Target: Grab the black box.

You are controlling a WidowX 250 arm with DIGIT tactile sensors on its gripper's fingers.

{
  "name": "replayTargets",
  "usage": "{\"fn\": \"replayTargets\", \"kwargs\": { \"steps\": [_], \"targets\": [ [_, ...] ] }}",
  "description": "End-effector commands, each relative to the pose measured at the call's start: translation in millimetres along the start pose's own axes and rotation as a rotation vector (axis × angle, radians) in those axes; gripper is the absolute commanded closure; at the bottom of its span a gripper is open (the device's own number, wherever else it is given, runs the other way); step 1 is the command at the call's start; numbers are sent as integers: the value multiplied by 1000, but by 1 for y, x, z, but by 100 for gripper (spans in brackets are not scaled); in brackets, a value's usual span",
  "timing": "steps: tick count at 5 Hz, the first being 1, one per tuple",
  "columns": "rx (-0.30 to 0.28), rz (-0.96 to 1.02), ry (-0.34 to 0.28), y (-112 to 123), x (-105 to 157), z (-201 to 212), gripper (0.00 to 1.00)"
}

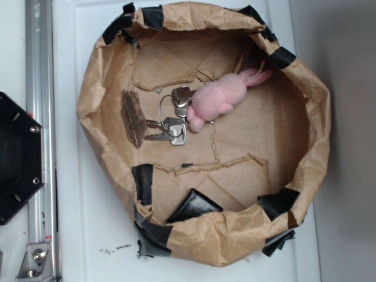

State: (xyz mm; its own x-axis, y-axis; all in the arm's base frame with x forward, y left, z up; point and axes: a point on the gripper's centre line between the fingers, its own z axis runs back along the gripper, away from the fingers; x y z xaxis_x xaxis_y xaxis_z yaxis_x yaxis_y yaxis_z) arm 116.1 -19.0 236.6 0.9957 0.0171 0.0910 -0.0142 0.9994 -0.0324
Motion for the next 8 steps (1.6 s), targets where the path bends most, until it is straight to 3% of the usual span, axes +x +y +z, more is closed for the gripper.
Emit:
{"fn": "replayTargets", "kwargs": {
  "steps": [1, 2, 3, 4, 5, 6, 7, 8],
  "targets": [
    [0, 0, 0, 0, 0, 0, 0],
    [42, 144, -30, 10, 46, -13, 0],
    [-13, 350, -30, 27, 73, -15, 0],
    [-49, 448, -30, 24, 91, -27, 0],
    [-54, 478, -14, 6, 107, -59, 0],
    [-116, 575, -40, -3, 114, -82, 0],
    [-130, 632, -5, -12, 115, -114, 0],
    [-63, 620, 5, -8, 100, -133, 0]
  ]
}}
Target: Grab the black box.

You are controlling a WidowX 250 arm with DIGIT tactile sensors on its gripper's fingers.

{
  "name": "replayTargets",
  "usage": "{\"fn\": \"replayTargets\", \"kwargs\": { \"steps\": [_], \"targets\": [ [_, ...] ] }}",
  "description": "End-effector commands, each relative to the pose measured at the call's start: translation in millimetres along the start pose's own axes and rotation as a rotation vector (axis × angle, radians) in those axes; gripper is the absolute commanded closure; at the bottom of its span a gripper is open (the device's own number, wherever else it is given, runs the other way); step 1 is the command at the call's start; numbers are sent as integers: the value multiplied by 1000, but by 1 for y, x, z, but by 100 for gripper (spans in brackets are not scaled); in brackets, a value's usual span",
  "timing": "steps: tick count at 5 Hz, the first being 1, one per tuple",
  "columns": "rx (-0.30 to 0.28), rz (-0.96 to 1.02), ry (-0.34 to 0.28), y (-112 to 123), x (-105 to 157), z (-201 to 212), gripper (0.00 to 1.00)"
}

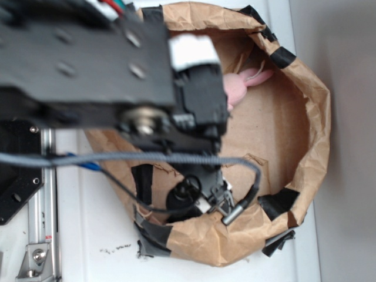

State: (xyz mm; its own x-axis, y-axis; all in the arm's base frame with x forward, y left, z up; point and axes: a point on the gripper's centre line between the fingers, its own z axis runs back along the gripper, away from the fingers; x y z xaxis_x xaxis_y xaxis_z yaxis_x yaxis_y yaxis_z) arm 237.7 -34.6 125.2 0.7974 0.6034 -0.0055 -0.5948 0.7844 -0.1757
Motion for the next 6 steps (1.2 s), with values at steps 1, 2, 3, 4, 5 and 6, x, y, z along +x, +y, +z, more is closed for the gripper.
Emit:
{"fn": "replayTargets", "kwargs": {
  "steps": [1, 2, 3, 4, 5, 6],
  "targets": [
    [40, -18, -35, 12, -5, -10, 0],
    [40, -18, -35, 12, -5, -10, 0],
    [40, -18, -35, 12, -5, -10, 0],
    [75, 12, -47, 2, 8, -31, 0],
    [61, 20, -31, -3, 13, -37, 0],
    [53, -8, 4, -15, 3, -44, 0]
  ]
}}
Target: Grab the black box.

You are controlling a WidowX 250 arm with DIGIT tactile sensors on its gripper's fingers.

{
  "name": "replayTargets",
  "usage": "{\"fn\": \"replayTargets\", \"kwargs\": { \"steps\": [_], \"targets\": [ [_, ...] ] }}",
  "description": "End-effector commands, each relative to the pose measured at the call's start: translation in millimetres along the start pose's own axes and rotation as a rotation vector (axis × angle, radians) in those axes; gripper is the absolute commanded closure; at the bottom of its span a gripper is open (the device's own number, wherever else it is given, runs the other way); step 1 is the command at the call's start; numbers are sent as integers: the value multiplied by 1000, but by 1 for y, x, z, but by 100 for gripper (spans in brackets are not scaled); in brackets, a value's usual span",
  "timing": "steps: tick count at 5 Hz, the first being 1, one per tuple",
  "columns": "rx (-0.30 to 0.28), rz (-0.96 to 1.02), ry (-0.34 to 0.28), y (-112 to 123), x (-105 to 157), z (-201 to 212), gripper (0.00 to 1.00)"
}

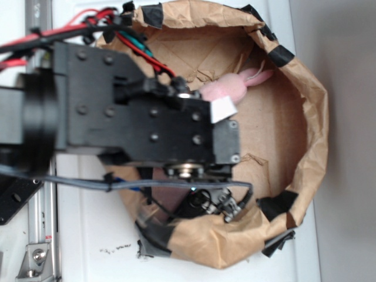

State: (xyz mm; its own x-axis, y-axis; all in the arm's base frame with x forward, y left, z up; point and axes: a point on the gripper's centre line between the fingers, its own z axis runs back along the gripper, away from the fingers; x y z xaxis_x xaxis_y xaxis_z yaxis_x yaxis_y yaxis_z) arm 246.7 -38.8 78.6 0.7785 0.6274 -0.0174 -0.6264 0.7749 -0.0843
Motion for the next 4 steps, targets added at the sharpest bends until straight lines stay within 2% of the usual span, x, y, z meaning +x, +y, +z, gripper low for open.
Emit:
{"fn": "replayTargets", "kwargs": {
  "steps": [1, 3, 4],
  "targets": [
    [-54, -88, 39, -23, -17, -2, 0],
    [-38, -97, 54, -35, -23, -29, 0],
    [-3, -104, 77, -36, -22, -49, 0]
  ]
}}
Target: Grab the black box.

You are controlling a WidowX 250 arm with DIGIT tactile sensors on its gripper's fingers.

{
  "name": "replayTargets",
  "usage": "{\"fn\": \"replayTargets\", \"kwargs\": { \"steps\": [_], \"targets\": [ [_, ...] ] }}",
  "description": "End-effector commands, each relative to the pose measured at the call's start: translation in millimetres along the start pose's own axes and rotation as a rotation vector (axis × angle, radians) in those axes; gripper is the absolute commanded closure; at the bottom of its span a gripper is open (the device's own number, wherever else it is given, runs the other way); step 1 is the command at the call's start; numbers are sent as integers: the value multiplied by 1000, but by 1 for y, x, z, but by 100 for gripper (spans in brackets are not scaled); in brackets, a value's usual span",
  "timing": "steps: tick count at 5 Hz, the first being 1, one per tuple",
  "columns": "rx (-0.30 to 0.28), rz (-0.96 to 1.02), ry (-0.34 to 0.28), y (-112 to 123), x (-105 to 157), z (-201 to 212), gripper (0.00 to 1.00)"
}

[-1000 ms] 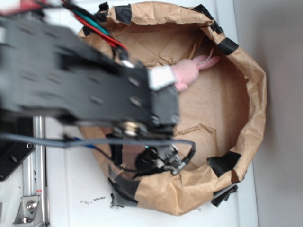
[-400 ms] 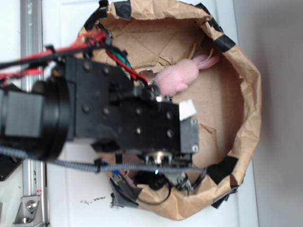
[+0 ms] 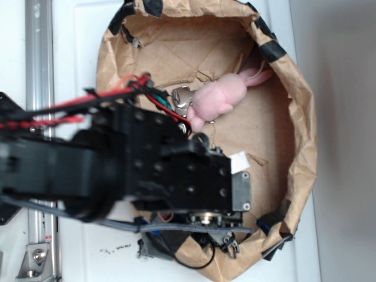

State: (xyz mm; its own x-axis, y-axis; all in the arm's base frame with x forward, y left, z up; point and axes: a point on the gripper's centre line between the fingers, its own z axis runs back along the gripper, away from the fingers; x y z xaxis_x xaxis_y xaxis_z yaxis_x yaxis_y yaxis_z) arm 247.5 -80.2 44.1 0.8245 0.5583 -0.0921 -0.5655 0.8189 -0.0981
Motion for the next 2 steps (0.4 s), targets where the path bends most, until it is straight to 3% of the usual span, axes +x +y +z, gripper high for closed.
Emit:
{"fn": "replayTargets", "kwargs": {
  "steps": [1, 2],
  "targets": [
    [55, -56, 16, -10, -1, -34, 0],
    [28, -50, 9, -10, 1, -40, 0]
  ]
}}
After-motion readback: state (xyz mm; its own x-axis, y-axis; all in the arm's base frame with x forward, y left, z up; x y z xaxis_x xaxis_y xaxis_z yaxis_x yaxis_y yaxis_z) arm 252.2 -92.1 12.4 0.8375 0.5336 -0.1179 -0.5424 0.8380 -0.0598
